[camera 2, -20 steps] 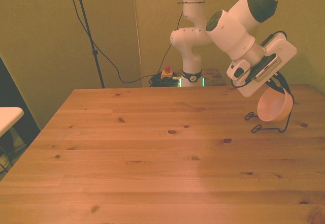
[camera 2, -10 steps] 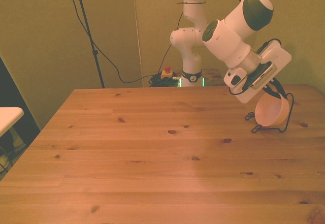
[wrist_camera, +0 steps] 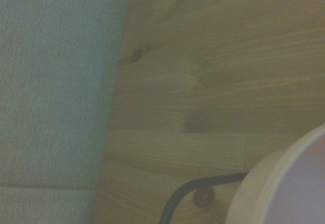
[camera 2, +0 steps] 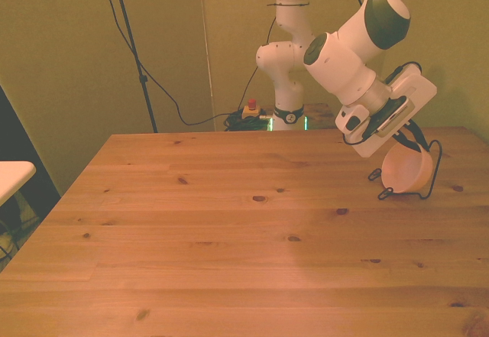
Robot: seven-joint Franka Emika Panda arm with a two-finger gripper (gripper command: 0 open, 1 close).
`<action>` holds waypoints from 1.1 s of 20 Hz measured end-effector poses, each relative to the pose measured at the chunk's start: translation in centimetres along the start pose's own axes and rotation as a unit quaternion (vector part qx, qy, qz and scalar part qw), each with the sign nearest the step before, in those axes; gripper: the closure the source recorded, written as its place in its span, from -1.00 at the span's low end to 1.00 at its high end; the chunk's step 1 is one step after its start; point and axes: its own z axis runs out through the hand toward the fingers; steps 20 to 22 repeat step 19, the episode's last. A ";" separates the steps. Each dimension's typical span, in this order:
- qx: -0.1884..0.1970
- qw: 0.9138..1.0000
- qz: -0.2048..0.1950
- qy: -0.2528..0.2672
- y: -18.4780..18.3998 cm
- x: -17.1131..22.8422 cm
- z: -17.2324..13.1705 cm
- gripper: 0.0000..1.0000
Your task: Load the bowl
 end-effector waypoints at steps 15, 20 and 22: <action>-0.053 0.993 0.026 0.099 2.6 -2.8 -8.0 -1.00; -0.122 0.977 0.061 0.165 5.8 -4.5 -11.2 -1.00; -0.122 0.977 0.061 0.165 5.8 -4.5 -11.2 -1.00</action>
